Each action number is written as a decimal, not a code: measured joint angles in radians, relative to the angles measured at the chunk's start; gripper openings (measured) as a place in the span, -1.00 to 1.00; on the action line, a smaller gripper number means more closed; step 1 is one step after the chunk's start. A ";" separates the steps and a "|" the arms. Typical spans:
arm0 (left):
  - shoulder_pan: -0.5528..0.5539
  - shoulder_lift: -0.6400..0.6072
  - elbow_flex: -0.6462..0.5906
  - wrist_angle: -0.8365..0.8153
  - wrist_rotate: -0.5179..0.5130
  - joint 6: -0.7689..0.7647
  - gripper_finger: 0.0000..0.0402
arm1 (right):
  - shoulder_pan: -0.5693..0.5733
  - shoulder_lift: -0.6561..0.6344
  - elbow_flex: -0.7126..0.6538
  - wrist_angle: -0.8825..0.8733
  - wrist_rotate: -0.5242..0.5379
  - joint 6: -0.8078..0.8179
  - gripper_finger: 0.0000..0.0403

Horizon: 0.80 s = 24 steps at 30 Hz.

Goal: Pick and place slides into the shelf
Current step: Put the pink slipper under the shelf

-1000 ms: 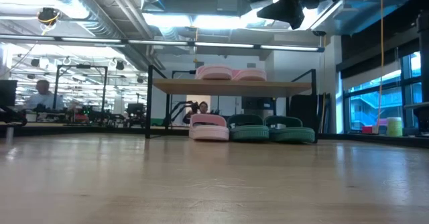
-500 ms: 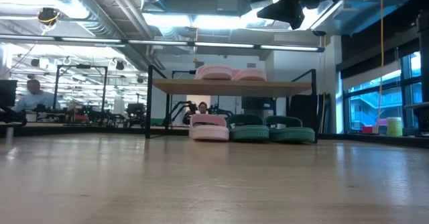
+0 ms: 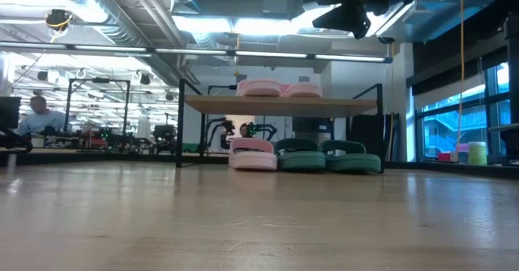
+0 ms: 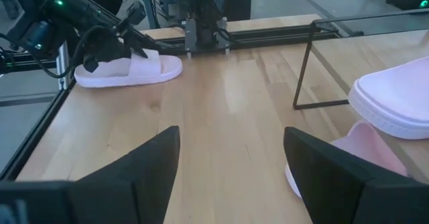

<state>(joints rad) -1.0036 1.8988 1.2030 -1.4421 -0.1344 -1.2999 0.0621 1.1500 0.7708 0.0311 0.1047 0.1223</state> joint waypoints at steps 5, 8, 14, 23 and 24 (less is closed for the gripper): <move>0.025 0.000 0.001 -0.054 -0.007 -0.006 -0.95 | 0.000 0.000 0.000 0.000 0.000 0.000 0.33; 0.061 0.000 0.013 -0.126 -0.027 -0.004 -0.97 | 0.000 0.000 0.000 0.001 0.000 0.005 0.33; 0.193 -0.028 0.025 -0.105 -0.192 0.058 -0.98 | 0.000 0.000 0.000 0.010 0.000 0.025 0.33; 0.469 -0.037 0.025 0.036 -0.455 0.288 -0.99 | -0.005 -0.012 0.000 -0.020 0.007 -0.037 0.33; 0.502 -0.037 0.025 0.068 -0.470 0.327 -0.99 | -0.008 -0.021 0.000 -0.036 0.007 -0.049 0.33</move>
<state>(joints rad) -0.5016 1.8618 1.2282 -1.3739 -0.6048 -0.9731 0.0542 1.1294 0.7708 -0.0054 0.1121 0.0728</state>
